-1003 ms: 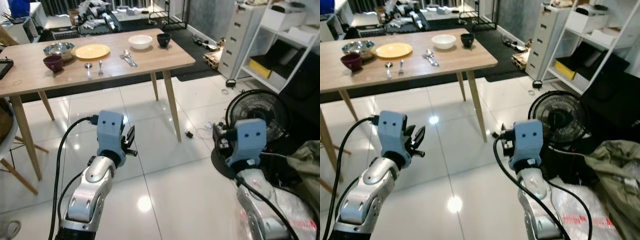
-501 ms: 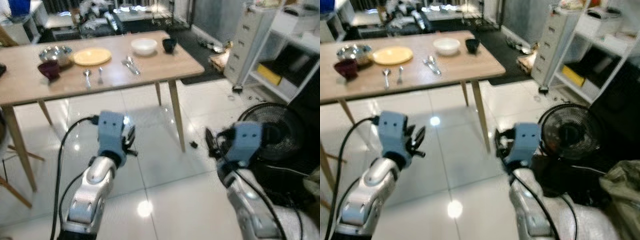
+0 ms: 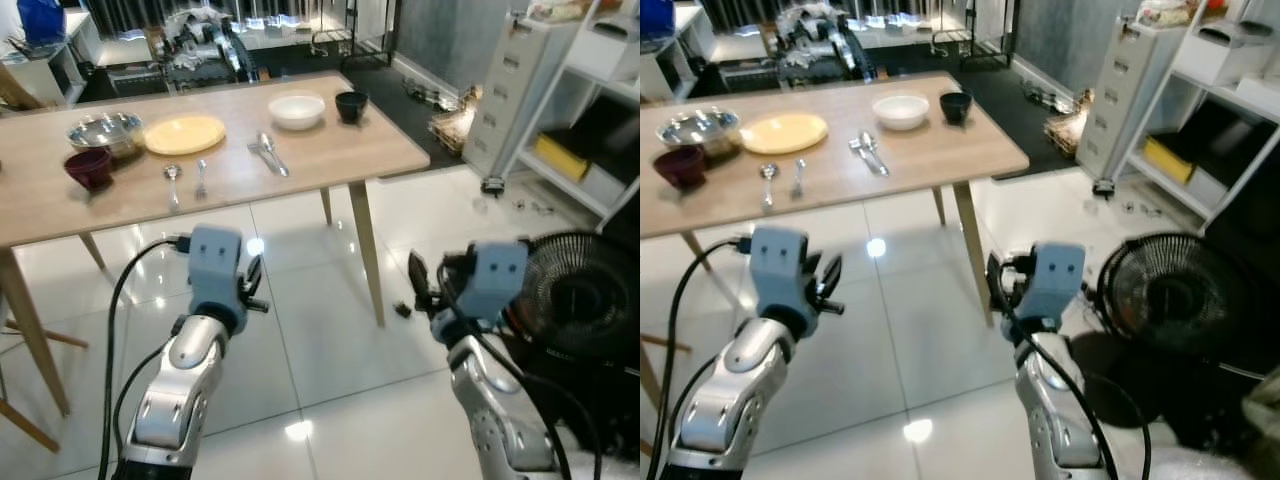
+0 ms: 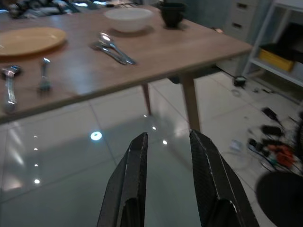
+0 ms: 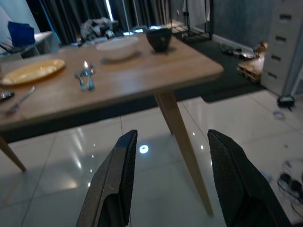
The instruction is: Setting the table
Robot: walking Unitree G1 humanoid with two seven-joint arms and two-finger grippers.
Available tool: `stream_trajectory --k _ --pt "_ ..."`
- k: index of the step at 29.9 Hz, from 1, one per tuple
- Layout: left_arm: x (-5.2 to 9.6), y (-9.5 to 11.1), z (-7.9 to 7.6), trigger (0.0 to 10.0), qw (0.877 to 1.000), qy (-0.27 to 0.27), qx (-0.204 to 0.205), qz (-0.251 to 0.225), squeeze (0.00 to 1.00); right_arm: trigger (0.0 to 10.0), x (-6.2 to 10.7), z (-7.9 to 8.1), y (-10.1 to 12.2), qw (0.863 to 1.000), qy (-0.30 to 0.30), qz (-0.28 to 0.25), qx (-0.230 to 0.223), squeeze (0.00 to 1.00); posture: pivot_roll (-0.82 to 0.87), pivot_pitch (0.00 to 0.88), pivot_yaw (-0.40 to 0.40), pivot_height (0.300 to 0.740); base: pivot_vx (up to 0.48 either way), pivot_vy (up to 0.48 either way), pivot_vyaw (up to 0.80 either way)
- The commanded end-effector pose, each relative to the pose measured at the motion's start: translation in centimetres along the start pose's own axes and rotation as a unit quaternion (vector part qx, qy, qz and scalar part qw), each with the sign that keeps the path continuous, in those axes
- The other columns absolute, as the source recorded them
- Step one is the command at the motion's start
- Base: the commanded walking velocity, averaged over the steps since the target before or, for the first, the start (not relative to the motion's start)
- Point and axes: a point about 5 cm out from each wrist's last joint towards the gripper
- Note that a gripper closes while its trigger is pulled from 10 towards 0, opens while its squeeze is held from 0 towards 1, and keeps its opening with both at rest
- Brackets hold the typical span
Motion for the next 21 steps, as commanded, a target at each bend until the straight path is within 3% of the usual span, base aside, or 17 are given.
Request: stream_trajectory --k 1,17,21 --pt "0.28 -0.31 0.8 10.0 1.0 0.014 -0.005 0.005 0.0 10.0 0.24 0.54 -0.32 1.0 0.007 0.008 -0.011 0.0 0.06 0.111 0.096 0.74 0.48 0.0 0.0" --pt "0.24 -0.2 0.83 10.0 1.0 0.015 -0.004 0.003 0.0 10.0 0.15 0.39 -0.26 1.0 0.003 0.01 -0.02 0.0 0.06 0.111 0.095 0.74 0.48 0.0 0.0" --pt "0.26 -0.18 0.82 10.0 1.0 0.015 -0.004 0.003 0.0 10.0 0.14 0.42 -0.21 1.0 0.005 0.009 -0.022 0.0 0.06 0.112 0.095 0.74 0.48 0.0 0.59"
Point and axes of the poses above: a point about 5 cm out from each wrist's last joint towards the gripper, its own x axis pointing back from the gripper into the wrist, its own y axis along the axis of the wrist's last joint, z = x × y, and after that the axes turned 11 degrees about x, right-handed
